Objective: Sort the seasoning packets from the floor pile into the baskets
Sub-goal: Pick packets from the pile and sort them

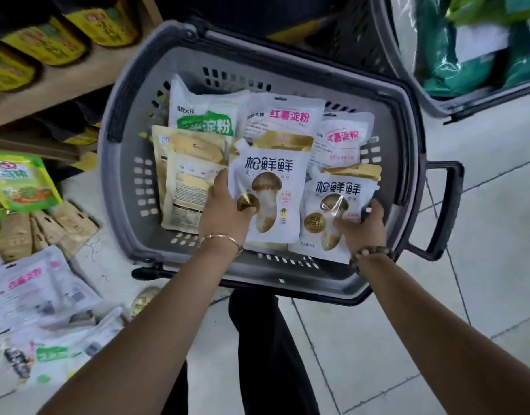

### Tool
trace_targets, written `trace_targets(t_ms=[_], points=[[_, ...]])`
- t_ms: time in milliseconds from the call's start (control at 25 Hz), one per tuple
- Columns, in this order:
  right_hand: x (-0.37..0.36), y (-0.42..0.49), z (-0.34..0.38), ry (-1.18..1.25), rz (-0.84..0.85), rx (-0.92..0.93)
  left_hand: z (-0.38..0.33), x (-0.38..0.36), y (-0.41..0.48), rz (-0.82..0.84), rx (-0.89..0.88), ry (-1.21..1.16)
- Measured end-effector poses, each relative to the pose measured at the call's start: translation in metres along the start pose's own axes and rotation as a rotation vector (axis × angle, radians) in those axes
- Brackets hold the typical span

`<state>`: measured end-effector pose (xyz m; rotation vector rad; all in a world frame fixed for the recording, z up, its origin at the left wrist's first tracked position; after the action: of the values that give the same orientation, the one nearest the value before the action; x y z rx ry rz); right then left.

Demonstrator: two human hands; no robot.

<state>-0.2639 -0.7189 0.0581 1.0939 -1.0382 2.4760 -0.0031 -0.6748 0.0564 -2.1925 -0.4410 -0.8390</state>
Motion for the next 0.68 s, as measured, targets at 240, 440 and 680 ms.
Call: trace_targets(t_ms=[240, 440, 680], points=[[-0.009, -0.005, 0.011, -0.548, -0.067, 0.397, -0.041, -0.022, -0.004, 0.085, -0.529, 0.480], [-0.051, -0.008, -0.004, -0.792, 0.203, 0.494, -0.033, -0.058, -0.006, 0.207, -0.553, 0.687], [-0.079, -0.014, -0.014, -0.796, 0.340, 0.394, -0.017, -0.064, 0.001, 0.204, -0.534, 0.761]])
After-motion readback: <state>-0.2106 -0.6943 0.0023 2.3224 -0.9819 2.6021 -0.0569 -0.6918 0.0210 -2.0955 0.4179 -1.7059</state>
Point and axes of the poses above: each hand's wrist, its own y-axis towards the middle knuckle, its own x-axis out of the back of the hand, z = x × y, the point moved 5 cm from there along y, towards the middle knuckle, and after that the axes turned 9 degrees about -z, right-handed, at the moved point
